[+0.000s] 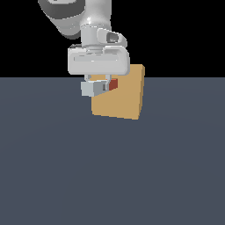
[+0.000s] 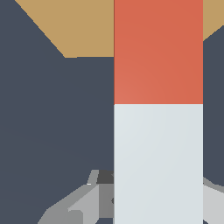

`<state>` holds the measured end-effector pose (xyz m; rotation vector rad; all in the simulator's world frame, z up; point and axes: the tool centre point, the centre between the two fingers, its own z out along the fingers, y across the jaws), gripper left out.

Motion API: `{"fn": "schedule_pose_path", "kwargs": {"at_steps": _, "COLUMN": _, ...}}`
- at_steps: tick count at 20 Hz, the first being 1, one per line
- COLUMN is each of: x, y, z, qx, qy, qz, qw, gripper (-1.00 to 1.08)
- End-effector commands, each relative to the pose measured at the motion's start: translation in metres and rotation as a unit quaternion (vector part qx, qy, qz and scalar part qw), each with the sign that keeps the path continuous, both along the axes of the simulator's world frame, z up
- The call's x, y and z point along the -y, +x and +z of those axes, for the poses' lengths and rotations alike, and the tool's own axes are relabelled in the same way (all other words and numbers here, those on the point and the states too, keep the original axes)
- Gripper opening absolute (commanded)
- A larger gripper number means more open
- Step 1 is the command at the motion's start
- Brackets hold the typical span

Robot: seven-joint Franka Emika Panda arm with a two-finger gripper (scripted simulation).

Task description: Insert the peg into the horizontal hole in a box.

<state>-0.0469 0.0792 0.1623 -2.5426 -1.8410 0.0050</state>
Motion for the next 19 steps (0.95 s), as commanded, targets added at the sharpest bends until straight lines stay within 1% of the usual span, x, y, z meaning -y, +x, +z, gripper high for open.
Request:
{"fn": "schedule_pose_path", "kwargs": {"at_steps": 1, "x": -0.016, "y": 0.005, "z": 0.002, "qx": 0.002, "qy": 0.001, "qz": 0.001, "qw": 1.0000, "gripper": -1.00}}
{"fn": "schedule_pose_path", "kwargs": {"at_steps": 7, "x": -0.063, "y": 0.020, "z": 0.002, "qx": 0.003, "qy": 0.001, "qz": 0.001, "qw": 1.0000, "gripper": -1.00}}
{"fn": "schedule_pose_path", "kwargs": {"at_steps": 10, "x": -0.081, "y": 0.027, "z": 0.003, "qx": 0.003, "qy": 0.001, "qz": 0.001, "qw": 1.0000, "gripper": -1.00}}
{"fn": "schedule_pose_path", "kwargs": {"at_steps": 14, "x": -0.096, "y": 0.032, "z": 0.003, "qx": 0.003, "qy": 0.001, "qz": 0.001, "qw": 1.0000, "gripper": -1.00}}
{"fn": "schedule_pose_path", "kwargs": {"at_steps": 19, "x": -0.102, "y": 0.035, "z": 0.003, "qx": 0.003, "qy": 0.001, "qz": 0.001, "qw": 1.0000, "gripper": -1.00}}
